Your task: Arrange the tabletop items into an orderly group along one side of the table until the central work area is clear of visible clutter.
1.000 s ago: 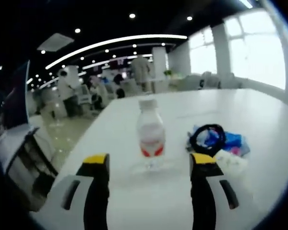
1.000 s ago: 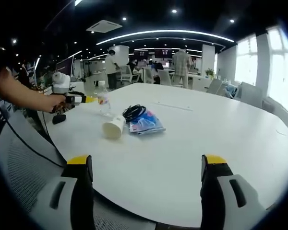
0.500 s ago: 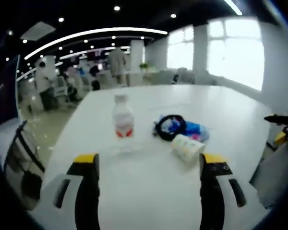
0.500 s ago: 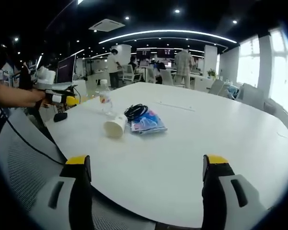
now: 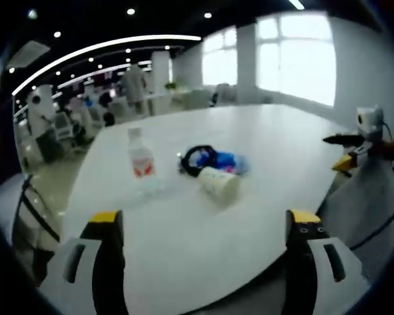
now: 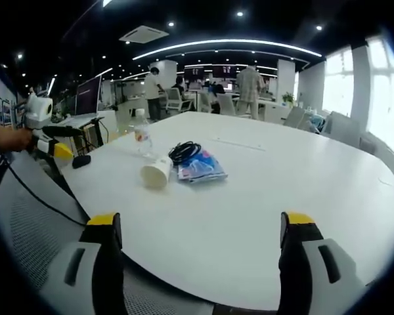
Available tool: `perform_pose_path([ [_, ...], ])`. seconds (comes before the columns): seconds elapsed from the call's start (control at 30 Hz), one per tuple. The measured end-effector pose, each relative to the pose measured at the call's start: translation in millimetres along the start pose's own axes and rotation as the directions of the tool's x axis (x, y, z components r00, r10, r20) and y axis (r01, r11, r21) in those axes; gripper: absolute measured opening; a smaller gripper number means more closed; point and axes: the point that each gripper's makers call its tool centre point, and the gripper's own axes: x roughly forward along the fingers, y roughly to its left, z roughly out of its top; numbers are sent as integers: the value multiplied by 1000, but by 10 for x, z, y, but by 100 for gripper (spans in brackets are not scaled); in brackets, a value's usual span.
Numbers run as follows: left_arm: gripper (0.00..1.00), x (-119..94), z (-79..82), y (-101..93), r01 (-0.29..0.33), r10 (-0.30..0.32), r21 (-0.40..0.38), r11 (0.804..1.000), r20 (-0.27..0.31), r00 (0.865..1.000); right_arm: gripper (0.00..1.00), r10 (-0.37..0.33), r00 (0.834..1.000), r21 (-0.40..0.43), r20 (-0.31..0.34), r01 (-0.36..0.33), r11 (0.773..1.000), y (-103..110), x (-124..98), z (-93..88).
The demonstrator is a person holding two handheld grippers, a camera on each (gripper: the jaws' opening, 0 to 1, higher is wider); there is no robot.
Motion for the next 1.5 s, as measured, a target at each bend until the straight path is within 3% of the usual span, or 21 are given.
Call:
perform_pose_path([
  [0.3, 98, 49, -62, -35, -7, 6, 68, 998, 12, 1000, 100, 14, 1000, -5, -6, -14, 1000, 28, 1, -10],
  [0.4, 90, 47, -147, 13, 2, -2, 21, 1000, 6, 1000, 100, 21, 1000, -5, -6, -21, 1000, 41, 6, -8],
  [0.47, 95, 48, -171, 59, -1, 2, -18, 1000, 5, 1000, 99, 23, 1000, -10, -5, -23, 1000, 55, 9, -2],
  [0.53, 97, 55, -168, 64, -4, 5, -5, 1000, 15, 1000, 99, 26, 1000, -24, -3, -26, 999, 71, 11, 6],
  [0.67, 97, 85, -324, 6, 15, -9, 84, 996, -71, 997, 99, 18, 1000, -13, 0, -18, 1000, 61, 12, 9],
  [0.83, 97, 71, -285, 67, -6, 7, 36, 999, -51, 999, 96, 10, 1000, -23, -7, -10, 1000, 63, 20, 5],
  [1.13, 100, 82, -290, 36, 4, -1, 54, 999, -55, 998, 97, 68, 998, -9, -11, -69, 998, 171, 50, -15],
  [1.5, 100, 78, -203, -12, 10, -9, 39, 999, -20, 1000, 99, 58, 998, -5, -18, -58, 998, 127, 37, -49],
])
